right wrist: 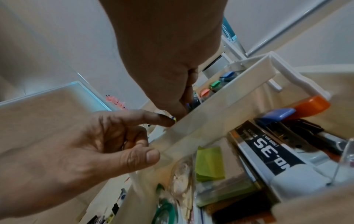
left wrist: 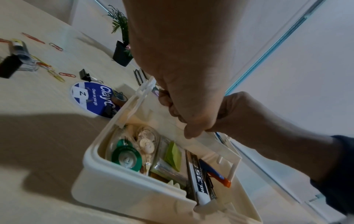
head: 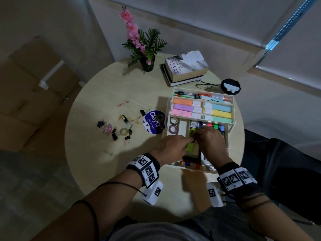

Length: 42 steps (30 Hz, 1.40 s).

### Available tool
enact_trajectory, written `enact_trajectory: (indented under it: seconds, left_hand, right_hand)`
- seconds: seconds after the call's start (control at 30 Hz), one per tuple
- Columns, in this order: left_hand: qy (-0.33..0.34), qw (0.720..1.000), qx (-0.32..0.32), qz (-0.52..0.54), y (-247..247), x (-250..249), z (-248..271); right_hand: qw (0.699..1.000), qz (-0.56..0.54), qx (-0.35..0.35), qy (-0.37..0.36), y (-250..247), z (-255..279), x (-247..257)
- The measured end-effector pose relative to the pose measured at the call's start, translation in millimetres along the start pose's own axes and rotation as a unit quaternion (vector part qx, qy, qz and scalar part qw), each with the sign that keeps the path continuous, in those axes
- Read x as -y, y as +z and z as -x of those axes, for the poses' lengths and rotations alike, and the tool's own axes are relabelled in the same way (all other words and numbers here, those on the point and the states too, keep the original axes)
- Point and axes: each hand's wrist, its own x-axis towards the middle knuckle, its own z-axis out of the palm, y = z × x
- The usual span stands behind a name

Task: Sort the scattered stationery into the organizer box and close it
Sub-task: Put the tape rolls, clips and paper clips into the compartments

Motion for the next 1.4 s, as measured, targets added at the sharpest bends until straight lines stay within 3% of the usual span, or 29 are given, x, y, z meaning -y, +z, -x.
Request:
enact_trajectory:
  seconds: [0.13, 0.3, 0.47, 0.6, 0.8, 1.13, 1.4]
  left_hand:
    - [0.001, 0.997, -0.039, 0.061, -4.3, 14.6, 16.7]
    - [-0.013, 0.990, -0.121, 0.064, -26.3, 57.6, 63.1]
    - [-0.086, 0.977, -0.178, 0.078, -39.1, 123.3, 121.8]
    - [-0.170, 0.965, -0.176, 0.094, -37.2, 172.0, 169.3]
    - [-0.204, 0.962, -0.141, 0.119, -38.3, 218.6, 221.2]
    - [-0.188, 0.963, -0.130, 0.142, -46.5, 270.1, 246.1]
    - [-0.158, 0.970, -0.108, 0.149, -46.3, 279.4, 215.0]
  right_hand:
    - [1.000, 0.004, -0.016, 0.008, -7.1, 0.3, 16.9]
    - [0.998, -0.036, -0.048, -0.026, -2.8, -13.8, 70.6]
    - [0.994, -0.068, 0.020, -0.078, 28.0, -36.8, 136.8]
    - [0.991, -0.057, 0.105, -0.068, 70.4, -62.8, 183.1]
    - [0.984, -0.050, 0.164, -0.055, 141.3, -105.9, 228.6]
    - [0.988, 0.081, 0.128, -0.033, 177.8, -102.7, 252.7]
    - [0.990, 0.064, 0.121, -0.018, 176.9, -89.6, 247.1]
